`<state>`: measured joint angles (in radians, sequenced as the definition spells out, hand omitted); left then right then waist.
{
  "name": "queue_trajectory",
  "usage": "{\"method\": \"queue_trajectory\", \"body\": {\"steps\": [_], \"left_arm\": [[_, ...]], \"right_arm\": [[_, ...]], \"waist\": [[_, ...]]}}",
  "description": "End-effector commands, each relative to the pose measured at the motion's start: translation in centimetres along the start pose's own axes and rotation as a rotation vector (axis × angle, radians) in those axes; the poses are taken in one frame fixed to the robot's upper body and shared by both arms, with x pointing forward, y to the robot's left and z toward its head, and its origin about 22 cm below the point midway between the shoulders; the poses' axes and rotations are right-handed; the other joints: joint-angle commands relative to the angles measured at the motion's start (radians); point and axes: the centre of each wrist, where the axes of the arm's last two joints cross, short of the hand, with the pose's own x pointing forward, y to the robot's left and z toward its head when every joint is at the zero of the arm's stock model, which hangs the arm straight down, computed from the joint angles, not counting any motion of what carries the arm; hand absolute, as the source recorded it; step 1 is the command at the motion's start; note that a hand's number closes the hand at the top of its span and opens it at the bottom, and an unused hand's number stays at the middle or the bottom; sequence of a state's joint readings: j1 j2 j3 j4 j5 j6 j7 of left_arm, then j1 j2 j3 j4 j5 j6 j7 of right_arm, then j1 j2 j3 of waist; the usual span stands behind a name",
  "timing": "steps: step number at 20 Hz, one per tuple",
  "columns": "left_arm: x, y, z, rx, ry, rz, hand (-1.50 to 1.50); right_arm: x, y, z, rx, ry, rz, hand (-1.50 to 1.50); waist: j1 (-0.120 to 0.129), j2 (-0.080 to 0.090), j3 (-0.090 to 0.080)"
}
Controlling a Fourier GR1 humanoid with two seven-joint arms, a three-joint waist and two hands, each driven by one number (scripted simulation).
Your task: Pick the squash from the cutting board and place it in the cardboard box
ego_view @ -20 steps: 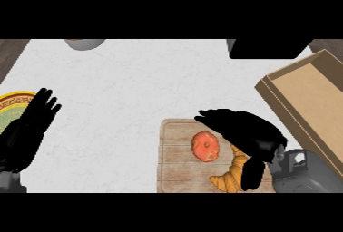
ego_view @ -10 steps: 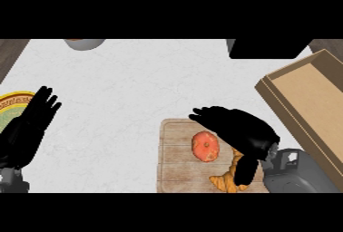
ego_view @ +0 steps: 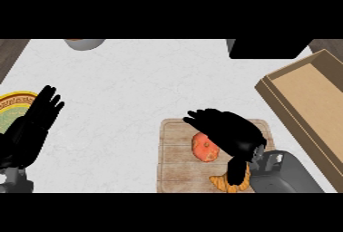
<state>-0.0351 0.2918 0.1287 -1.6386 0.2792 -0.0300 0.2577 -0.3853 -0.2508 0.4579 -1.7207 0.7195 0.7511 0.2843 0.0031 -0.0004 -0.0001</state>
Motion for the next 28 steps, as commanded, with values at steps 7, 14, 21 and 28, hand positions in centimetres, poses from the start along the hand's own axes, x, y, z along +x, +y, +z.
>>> {"method": "queue_trajectory", "body": {"steps": [7,14,21,28], "left_arm": [[-1.6,-0.6,0.4,0.010,0.008,0.010,0.00],[-0.7,0.5,-2.3,0.007,0.005,0.012,0.00],[-1.0,-1.3,-0.2,0.006,-0.015,0.006,0.00],[-0.9,3.0,-0.4,0.026,-0.004,0.001,0.00]], "right_arm": [[0.4,2.9,-2.4,0.012,0.054,0.027,-1.50],[-0.2,1.7,-1.6,0.041,0.076,0.051,-1.50],[-0.3,4.0,-3.2,0.091,0.090,0.084,-1.50],[-0.8,4.1,-5.2,0.118,0.112,0.067,-1.50]], "waist": [[0.001,0.000,0.000],[-0.004,0.001,0.000],[-0.001,0.000,0.000],[-0.001,0.001,0.000]]}}
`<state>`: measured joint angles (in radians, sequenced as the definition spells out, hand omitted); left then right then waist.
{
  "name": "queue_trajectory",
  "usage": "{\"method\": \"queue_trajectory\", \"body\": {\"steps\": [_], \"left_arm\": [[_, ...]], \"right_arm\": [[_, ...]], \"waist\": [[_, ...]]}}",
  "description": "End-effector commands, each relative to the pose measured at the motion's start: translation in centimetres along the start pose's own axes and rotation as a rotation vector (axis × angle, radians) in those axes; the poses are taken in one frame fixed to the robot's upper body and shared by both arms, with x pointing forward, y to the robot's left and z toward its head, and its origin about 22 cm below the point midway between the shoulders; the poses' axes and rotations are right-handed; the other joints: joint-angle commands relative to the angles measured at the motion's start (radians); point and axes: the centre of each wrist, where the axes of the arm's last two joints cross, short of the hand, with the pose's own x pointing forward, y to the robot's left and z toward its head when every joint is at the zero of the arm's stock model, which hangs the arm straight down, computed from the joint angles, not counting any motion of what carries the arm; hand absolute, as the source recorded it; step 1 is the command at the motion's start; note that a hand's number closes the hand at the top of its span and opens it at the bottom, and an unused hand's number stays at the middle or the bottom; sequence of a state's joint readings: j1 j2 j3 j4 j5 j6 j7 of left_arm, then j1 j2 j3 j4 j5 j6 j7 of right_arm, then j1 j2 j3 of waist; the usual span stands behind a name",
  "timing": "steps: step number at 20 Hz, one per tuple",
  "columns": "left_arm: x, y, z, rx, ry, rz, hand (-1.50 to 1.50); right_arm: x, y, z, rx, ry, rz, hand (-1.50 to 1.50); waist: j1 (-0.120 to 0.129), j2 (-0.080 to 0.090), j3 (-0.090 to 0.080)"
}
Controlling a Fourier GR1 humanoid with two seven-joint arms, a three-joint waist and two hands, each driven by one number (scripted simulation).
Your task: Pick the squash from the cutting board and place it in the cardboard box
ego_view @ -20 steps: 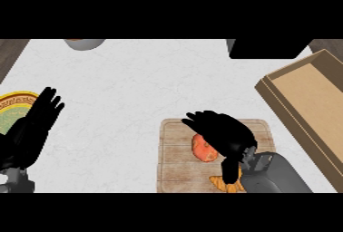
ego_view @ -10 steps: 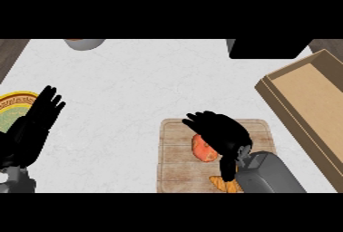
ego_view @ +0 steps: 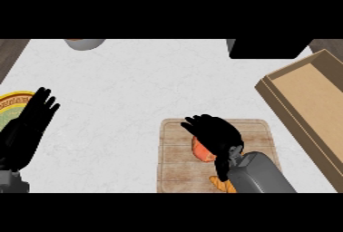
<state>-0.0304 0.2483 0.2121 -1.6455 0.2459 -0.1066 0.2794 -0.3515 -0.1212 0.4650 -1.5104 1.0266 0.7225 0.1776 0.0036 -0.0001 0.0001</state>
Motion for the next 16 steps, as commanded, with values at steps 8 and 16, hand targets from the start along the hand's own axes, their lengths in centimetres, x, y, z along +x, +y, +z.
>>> {"method": "queue_trajectory", "body": {"steps": [8,16], "left_arm": [[0.0,-0.1,-0.1,-0.008,-0.001,0.016,0.00],[0.1,-2.7,0.6,0.013,0.002,-0.006,0.00]], "right_arm": [[-3.6,1.0,-0.1,-0.008,0.002,0.012,-1.50],[-2.6,3.2,-2.1,-0.096,-0.099,0.019,1.50]], "waist": [[-0.001,0.000,0.000],[0.001,0.000,0.000]]}}
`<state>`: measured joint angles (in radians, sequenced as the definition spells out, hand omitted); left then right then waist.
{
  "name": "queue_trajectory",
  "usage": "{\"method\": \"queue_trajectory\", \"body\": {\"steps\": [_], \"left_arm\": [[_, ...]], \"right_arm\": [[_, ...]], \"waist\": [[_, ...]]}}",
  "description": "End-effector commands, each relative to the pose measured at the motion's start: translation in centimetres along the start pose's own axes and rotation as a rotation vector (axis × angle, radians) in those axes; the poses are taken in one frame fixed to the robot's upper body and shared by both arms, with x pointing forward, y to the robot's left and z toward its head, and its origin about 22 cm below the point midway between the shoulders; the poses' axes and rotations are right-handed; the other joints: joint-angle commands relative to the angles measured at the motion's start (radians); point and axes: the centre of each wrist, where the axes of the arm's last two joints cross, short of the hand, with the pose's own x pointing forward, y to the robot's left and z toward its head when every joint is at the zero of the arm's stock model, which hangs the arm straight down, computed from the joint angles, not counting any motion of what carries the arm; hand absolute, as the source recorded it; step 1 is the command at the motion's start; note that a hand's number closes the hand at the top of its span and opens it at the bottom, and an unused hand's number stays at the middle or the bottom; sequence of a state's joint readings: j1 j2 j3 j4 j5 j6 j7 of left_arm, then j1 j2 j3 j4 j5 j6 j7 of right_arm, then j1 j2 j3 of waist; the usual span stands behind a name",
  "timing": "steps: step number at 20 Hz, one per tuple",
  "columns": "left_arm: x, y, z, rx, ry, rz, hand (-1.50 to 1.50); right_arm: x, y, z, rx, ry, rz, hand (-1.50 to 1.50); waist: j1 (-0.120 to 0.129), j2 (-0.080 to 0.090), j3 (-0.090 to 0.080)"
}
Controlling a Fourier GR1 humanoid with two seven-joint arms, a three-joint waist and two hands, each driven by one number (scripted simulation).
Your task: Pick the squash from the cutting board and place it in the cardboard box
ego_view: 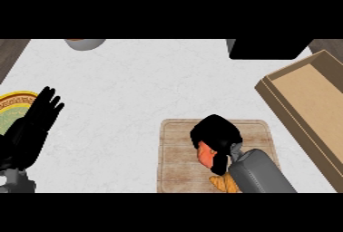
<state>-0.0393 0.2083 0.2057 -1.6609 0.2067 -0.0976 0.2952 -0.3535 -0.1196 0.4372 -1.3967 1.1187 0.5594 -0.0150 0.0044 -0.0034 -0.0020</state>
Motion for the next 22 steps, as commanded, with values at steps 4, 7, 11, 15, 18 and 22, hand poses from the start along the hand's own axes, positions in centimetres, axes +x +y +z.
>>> {"method": "queue_trajectory", "body": {"steps": [4,7,11,15,18,22], "left_arm": [[0.0,-1.2,-0.3,-0.007,-0.005,0.002,0.00],[1.0,0.1,0.8,-0.022,0.001,0.017,0.00],[0.5,0.9,0.3,0.006,-0.011,-0.003,0.00],[-1.3,0.6,1.1,-0.012,0.008,-0.015,0.00],[0.0,1.4,-2.2,0.008,0.001,0.003,0.00],[-0.4,0.2,-0.1,0.000,0.000,0.009,0.00]], "right_arm": [[0.9,-0.4,-0.8,-0.029,-0.044,0.022,1.50],[-3.7,1.0,0.6,-0.058,0.187,-0.095,1.50],[-8.7,0.5,2.0,-0.130,0.559,-0.280,1.50],[-8.9,-2.2,2.7,-0.209,0.654,-0.257,1.50],[-6.8,-2.5,3.1,-0.276,0.657,-0.244,1.50],[-4.9,-4.9,3.9,-0.428,0.642,-0.214,1.50]], "waist": [[-0.002,0.003,0.002],[-0.003,0.001,0.003],[-0.018,0.004,0.002],[-0.004,0.002,0.002],[-0.013,0.003,0.002],[-0.005,0.002,0.002]]}}
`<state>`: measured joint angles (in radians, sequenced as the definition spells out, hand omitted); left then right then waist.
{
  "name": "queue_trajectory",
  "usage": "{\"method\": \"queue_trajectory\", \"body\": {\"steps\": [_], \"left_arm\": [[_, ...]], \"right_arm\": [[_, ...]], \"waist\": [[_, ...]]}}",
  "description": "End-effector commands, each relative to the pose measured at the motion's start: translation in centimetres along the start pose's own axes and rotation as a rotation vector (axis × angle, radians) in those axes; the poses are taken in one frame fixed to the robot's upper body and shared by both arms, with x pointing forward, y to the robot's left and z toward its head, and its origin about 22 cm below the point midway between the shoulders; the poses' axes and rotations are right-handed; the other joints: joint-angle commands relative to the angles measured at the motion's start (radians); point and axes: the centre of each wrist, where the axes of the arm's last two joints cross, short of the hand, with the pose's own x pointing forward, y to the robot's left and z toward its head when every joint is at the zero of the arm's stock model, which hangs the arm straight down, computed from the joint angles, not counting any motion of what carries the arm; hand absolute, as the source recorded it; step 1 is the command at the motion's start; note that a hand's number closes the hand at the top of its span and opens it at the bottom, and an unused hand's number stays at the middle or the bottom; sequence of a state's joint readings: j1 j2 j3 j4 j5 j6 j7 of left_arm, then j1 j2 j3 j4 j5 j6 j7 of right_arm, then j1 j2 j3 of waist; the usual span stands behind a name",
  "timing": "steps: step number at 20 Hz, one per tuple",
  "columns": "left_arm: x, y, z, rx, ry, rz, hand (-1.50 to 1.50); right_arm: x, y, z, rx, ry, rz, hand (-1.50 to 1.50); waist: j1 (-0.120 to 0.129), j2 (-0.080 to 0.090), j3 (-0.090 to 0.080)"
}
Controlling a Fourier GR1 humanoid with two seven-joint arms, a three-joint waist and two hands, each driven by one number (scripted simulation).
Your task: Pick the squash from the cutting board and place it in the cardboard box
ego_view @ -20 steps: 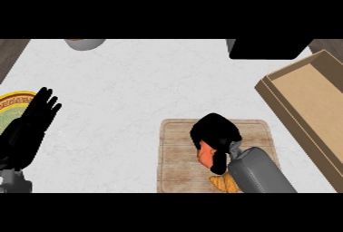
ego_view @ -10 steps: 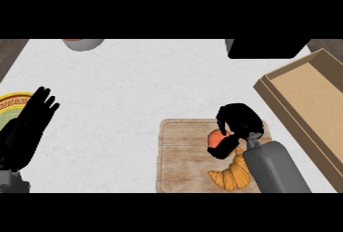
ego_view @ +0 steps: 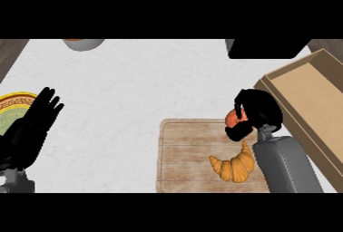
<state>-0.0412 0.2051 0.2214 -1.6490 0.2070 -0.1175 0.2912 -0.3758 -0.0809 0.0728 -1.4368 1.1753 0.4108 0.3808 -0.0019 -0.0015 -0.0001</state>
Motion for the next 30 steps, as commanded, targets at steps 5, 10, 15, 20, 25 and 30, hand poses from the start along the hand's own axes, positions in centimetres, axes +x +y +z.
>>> {"method": "queue_trajectory", "body": {"steps": [5,10,15,20,25,30], "left_arm": [[0.1,0.3,0.7,0.005,-0.008,-0.004,0.00],[0.5,0.0,0.7,0.011,-0.008,-0.006,0.00],[-0.3,1.0,-0.6,0.013,-0.014,-0.005,0.00],[-0.2,-0.8,0.0,-0.006,0.010,0.015,0.00],[0.8,-0.4,0.4,-0.031,-0.003,0.000,0.00],[-0.1,-0.8,0.9,-0.020,0.003,-0.002,0.00]], "right_arm": [[2.3,-7.0,6.4,-0.295,-0.065,-0.036,1.50],[2.9,-11.7,9.8,-0.517,0.028,-0.091,1.50],[1.9,-15.4,10.5,-0.611,0.153,-0.147,1.50],[-1.5,-18.6,9.7,-0.666,0.245,-0.141,1.50],[-5.2,-18.8,5.8,-0.612,0.294,-0.070,1.50],[-9.8,-18.2,7.4,-0.606,0.254,-0.085,1.50]], "waist": [[-0.008,-0.008,-0.001],[-0.007,-0.007,0.000],[-0.003,0.000,-0.001],[0.003,0.000,0.000],[0.012,0.003,0.000],[0.002,0.001,0.001]]}}
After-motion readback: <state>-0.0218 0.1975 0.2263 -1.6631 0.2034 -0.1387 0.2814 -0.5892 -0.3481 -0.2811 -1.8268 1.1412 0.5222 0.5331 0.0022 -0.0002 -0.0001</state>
